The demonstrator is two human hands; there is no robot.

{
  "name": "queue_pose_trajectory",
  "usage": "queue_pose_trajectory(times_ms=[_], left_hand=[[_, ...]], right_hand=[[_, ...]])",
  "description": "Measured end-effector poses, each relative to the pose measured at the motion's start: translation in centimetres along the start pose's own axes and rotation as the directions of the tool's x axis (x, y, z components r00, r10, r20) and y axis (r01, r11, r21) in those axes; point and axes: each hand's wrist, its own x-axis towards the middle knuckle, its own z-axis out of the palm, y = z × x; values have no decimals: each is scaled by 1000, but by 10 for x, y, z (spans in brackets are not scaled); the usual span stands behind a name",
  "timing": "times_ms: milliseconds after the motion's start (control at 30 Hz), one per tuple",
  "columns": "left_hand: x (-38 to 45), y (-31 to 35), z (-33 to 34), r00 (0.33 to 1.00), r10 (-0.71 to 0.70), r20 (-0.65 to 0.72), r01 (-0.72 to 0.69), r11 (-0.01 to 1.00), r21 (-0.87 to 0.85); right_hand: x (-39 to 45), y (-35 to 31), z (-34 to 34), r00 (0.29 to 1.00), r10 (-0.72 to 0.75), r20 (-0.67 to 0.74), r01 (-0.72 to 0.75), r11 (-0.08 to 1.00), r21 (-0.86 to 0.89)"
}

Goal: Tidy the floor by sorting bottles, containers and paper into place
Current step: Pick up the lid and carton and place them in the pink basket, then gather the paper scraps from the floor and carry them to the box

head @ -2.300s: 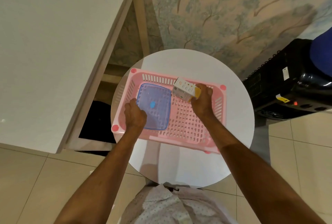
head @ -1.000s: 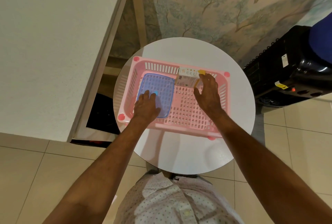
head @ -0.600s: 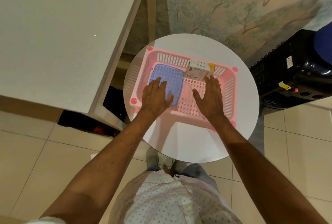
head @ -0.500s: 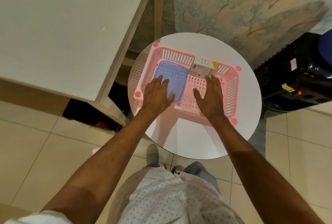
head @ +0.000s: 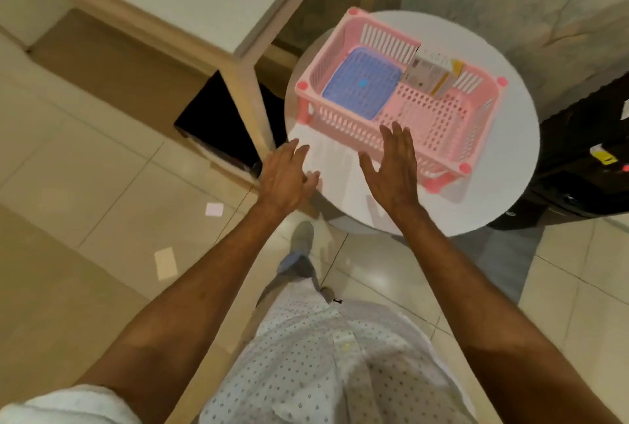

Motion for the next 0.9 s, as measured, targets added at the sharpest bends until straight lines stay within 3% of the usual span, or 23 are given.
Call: queue_pose_trajectory(times_ms=[200,367,633,800,900], left_hand=[[-116,-50,15,982,-186,43,187,982,-10],[-195,-97,17,906,-409,106,410,912,20],[-298,-183,9,741,-666,86,672,736,-82],[-351,-256,0,654,-750,99,756,640,-139],[-376,-314,-7,632,-762,140,774,613,-157]], right_hand=[[-59,-23,43,985,-114,131,102,990,96],[-103,-59,86,951,-190,242,155,976,156],[-174,-139,167,795,-364,486,331,931,156],[-205,-203,225,712,-386,587,384,913,135],[-220,-246,262,706,-349,615,362,926,110]])
